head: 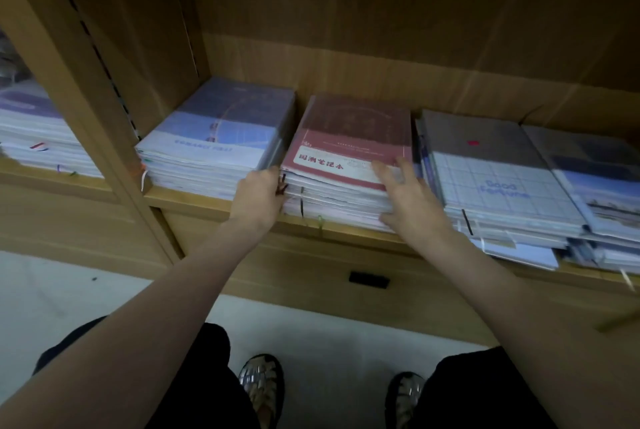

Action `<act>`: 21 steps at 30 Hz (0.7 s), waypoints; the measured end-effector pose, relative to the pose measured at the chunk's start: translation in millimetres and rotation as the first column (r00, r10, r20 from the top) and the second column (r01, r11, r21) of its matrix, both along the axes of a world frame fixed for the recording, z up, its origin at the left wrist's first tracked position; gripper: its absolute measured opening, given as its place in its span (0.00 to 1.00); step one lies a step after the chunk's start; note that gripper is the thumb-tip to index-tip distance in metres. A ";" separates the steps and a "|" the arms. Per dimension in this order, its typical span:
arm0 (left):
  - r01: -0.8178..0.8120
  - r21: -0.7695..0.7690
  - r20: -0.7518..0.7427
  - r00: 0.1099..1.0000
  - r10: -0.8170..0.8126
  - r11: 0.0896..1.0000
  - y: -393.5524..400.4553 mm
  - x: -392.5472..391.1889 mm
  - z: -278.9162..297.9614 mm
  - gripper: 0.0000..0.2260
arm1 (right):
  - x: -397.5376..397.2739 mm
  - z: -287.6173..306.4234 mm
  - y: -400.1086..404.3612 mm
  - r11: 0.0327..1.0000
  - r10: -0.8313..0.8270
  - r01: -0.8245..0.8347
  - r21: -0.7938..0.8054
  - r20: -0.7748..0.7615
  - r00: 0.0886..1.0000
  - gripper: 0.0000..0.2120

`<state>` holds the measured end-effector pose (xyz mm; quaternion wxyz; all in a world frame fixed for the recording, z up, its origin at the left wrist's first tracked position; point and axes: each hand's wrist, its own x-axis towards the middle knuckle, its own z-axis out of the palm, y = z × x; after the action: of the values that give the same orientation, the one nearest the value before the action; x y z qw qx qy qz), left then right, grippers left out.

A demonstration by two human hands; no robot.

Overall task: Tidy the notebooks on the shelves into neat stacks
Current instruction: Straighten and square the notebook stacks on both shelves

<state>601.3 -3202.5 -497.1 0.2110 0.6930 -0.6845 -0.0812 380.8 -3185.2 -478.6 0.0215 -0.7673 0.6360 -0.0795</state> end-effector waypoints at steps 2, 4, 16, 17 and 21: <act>-0.051 -0.002 0.073 0.996 0.051 0.999 -3.5 -5.0 -1.3 0.09 | 0.6 0.8 -10.0 0.999 -0.032 0.031 0.029 0.026 0.999 0.43; -0.042 0.023 0.045 0.998 0.040 0.999 -5.3 -3.8 -4.1 0.09 | -0.3 1.1 -14.5 0.994 -0.075 0.070 0.080 0.059 0.995 0.47; 0.097 0.100 -0.179 0.981 -0.078 0.990 -2.2 4.3 -24.3 0.03 | -11.3 3.4 -18.1 0.944 -0.253 0.140 0.298 0.384 0.888 0.53; 0.082 0.090 -0.173 0.983 -0.065 0.993 -1.9 3.2 -23.3 0.03 | -12.8 2.4 -16.2 0.942 -0.265 0.138 0.305 0.425 0.866 0.53; 0.053 0.079 -0.178 0.983 -0.038 0.995 -4.0 2.4 -20.5 0.04 | -18.0 -5.1 -3.7 0.954 -0.231 0.107 0.281 0.457 0.859 0.57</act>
<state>603.7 -3206.5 -517.7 0.2397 0.6755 -0.6748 -0.1757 362.8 -3188.8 -483.7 0.2680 -0.6547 0.6805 -0.1911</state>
